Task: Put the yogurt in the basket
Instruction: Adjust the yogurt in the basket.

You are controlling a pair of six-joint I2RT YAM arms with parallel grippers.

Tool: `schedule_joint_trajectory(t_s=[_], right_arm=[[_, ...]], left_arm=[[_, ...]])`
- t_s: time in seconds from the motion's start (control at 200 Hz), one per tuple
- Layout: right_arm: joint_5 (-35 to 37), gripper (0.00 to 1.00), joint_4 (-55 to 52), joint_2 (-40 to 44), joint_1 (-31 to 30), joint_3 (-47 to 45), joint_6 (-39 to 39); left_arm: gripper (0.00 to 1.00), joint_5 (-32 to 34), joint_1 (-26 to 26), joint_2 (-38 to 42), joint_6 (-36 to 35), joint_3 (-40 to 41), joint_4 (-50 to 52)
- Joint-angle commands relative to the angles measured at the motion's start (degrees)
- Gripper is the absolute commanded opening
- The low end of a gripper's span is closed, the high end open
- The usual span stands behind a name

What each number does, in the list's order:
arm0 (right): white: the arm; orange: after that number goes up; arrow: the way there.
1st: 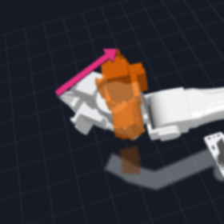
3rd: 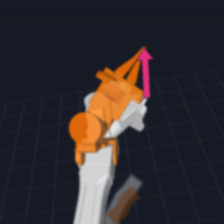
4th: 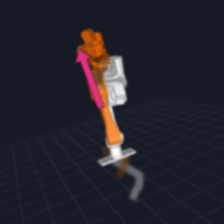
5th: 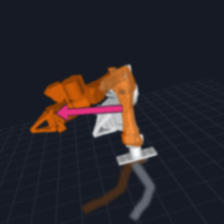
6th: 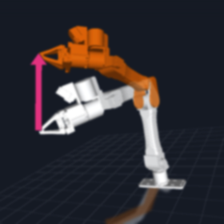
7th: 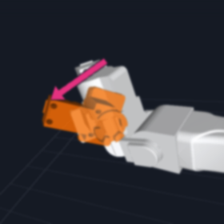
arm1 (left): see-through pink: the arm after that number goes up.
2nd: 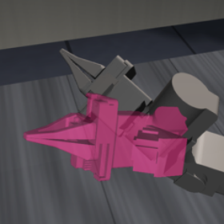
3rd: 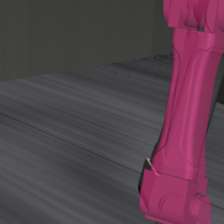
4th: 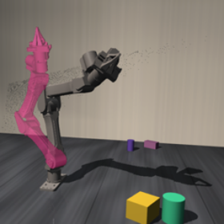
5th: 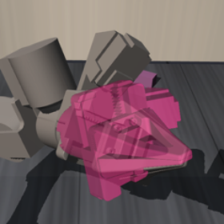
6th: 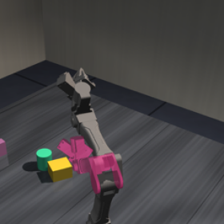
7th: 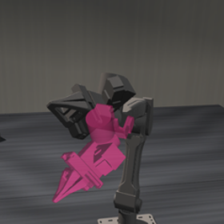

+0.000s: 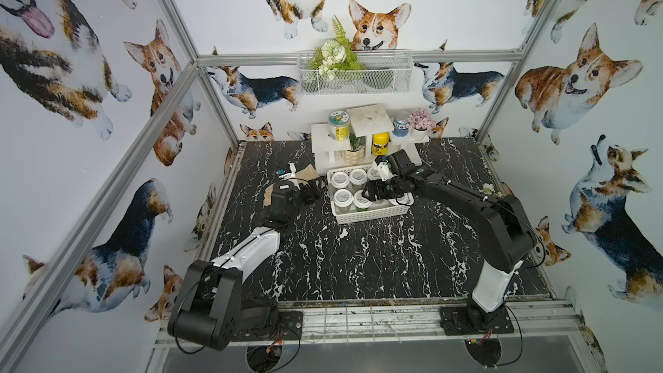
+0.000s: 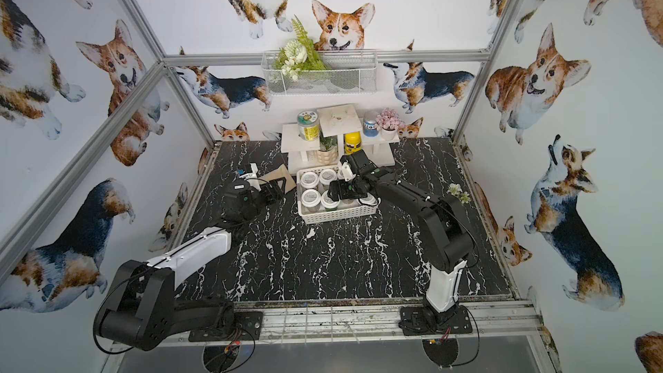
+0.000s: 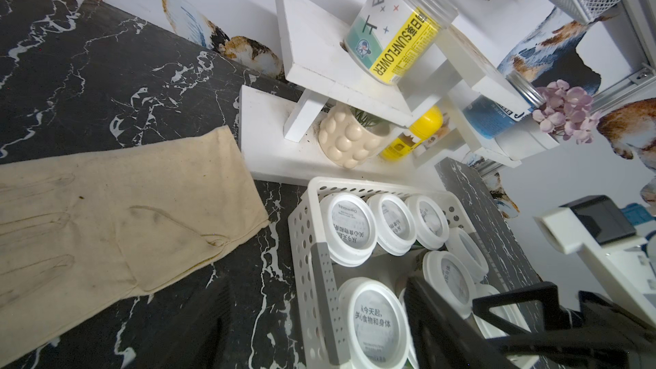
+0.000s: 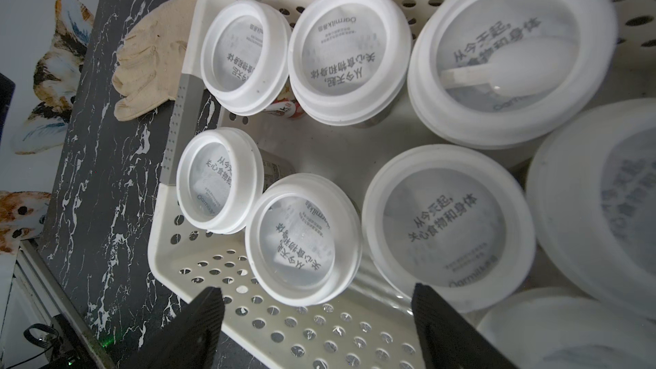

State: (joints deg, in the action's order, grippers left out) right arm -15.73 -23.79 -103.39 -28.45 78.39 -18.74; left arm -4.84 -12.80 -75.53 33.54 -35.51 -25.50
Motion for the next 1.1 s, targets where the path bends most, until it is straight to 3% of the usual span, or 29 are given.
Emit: schedule_joint_trajectory(t_s=[0.0,0.365,1.091], right_arm=[[-1.23,0.89,1.54,0.92,0.28,0.36,0.17],[-1.73,0.91,1.65,3.55,8.94,0.21,0.21],[-1.5,0.9,1.31,-3.04,9.2,2.21,2.08]], left_arm=[[0.82,-0.11,0.08,-0.19,-0.14,-0.61,-0.67],[0.82,-0.15,0.09,-0.33,-0.14,-0.62,-0.58],[0.82,-0.09,0.05,-0.59,-0.13,-0.82,-0.41]])
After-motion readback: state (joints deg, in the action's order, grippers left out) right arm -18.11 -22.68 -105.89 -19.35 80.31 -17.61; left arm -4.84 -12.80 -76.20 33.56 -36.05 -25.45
